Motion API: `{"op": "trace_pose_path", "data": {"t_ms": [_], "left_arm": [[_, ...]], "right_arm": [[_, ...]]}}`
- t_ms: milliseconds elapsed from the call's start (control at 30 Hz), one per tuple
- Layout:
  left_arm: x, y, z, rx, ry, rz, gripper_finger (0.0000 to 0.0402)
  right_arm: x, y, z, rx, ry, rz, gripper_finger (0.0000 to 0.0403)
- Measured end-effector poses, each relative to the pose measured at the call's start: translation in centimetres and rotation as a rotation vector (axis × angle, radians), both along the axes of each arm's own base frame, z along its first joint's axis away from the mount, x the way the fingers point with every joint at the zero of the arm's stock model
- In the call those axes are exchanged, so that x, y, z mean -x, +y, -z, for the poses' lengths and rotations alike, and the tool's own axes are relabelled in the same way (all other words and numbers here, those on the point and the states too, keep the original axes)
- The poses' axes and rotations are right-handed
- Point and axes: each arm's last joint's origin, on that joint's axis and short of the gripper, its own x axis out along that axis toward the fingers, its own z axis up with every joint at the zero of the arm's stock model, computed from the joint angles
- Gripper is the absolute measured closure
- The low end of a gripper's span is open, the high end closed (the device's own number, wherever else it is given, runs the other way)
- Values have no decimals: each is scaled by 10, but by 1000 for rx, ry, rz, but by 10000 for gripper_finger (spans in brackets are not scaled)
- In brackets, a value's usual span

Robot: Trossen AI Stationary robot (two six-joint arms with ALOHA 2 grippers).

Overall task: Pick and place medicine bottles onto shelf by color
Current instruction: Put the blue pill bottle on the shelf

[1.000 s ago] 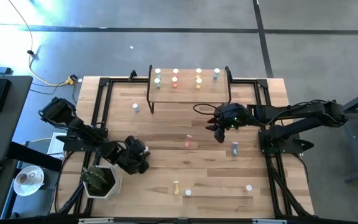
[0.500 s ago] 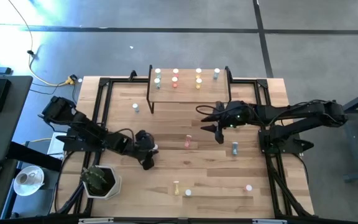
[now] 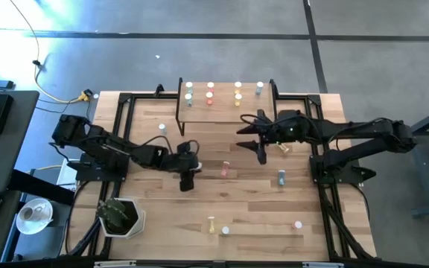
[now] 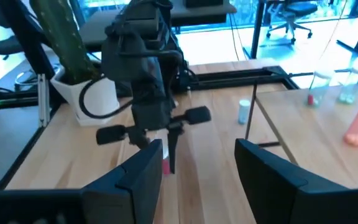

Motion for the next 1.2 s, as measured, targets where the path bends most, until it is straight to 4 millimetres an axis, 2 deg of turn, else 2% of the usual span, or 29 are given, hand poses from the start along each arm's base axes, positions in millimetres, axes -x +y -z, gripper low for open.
{"op": "trace_pose_path", "data": {"t_ms": [167,333,767,1033,1200], "left_arm": [[-10,15,-18,-24,39,15,311],[-15,19,-30,-23,60,11,311],[-14,19,-33,6,97,18,311],[-15,19,-33,5,96,18,311],[-15,19,-34,4,89,18,311]], "right_arm": [[-11,-7,3,-17,43,-8,210],[-31,-10,15,-29,101,-27,210],[-82,-13,58,-16,203,-148,210],[-113,-14,79,-1,214,-205,210],[-131,-8,83,29,213,-238,210]]}}
